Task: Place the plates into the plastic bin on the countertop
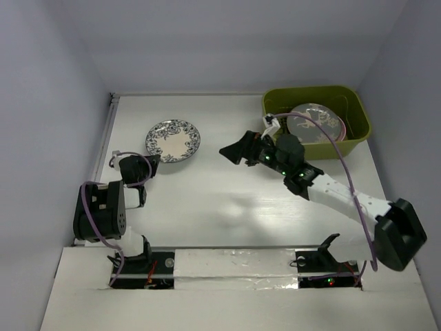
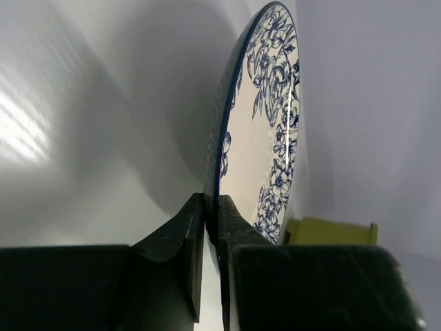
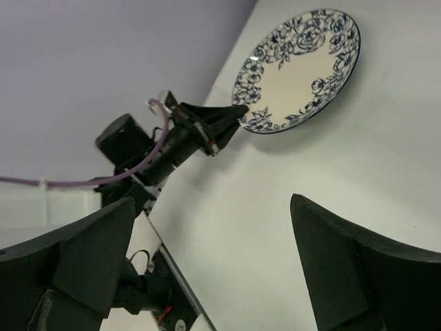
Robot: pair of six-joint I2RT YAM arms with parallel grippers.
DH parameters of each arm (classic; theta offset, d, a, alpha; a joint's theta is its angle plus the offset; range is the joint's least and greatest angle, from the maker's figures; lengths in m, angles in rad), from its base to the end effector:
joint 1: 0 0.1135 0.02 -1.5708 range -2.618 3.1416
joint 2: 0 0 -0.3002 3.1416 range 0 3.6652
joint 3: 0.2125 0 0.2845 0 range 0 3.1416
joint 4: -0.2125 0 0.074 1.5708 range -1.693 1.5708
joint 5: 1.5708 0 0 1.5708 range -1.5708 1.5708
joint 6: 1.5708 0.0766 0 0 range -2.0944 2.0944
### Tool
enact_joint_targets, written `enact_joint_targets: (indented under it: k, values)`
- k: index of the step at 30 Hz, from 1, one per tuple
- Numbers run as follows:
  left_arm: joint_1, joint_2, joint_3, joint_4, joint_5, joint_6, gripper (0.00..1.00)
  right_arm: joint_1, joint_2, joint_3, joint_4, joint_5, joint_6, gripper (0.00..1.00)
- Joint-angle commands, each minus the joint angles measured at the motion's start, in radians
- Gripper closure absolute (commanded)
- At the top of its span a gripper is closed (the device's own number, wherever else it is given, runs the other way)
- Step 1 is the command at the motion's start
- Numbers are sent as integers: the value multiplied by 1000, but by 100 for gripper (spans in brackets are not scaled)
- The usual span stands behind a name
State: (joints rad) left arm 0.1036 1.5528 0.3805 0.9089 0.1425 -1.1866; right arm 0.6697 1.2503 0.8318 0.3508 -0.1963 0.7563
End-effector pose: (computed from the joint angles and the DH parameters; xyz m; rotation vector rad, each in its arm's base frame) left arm 0.3219 0.0225 0.1416 -1.0721 1.5996 -0.8768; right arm 0.2672 0.2306 0.3301 -0.0868 1.7895 1.2234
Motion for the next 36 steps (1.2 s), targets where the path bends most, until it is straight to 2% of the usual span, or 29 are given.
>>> enact_joint_targets:
  k: [1,5,11,15,20,22,24,25,26,29,30,31,33,34,36]
  values:
    - [-24,-120,-58,306,115,-87,100,50,85,64,80,127,18,0]
    - [-24,-242,-144,323,172,-99,100,50,172,47,129,179,77,0]
    - [-56,-454,-195,184,244,-19,100,50,300,137,106,192,55,0]
    - [-65,-597,-221,118,299,-7,100,50,350,190,33,273,32,0]
    - [-74,-710,-227,24,353,4,100,50,394,217,40,273,43,1]
    - [-74,-749,-233,16,399,2,100,50,399,221,50,273,49,4]
    - [-74,-793,-238,-1,443,1,100,50,393,210,72,276,58,15]
    - [-74,-810,-239,-8,453,-1,100,50,388,189,98,284,76,25]
    - [-74,-829,-238,-40,463,1,100,50,367,175,118,282,84,63]
    - [-74,-896,-200,-167,485,48,100,38,302,115,195,285,124,100]
    - [-74,-933,-171,-203,483,82,95,37,285,109,195,285,129,100]
    - [-74,-951,-154,-243,482,102,76,24,269,102,195,279,132,100]
    - [-74,-1012,-96,-361,464,145,58,-20,200,87,192,268,133,100]
    - [-74,-1030,-72,-404,457,195,45,-42,174,82,177,252,130,100]
    - [-85,-1057,6,-522,448,255,36,-143,91,76,151,229,127,100]
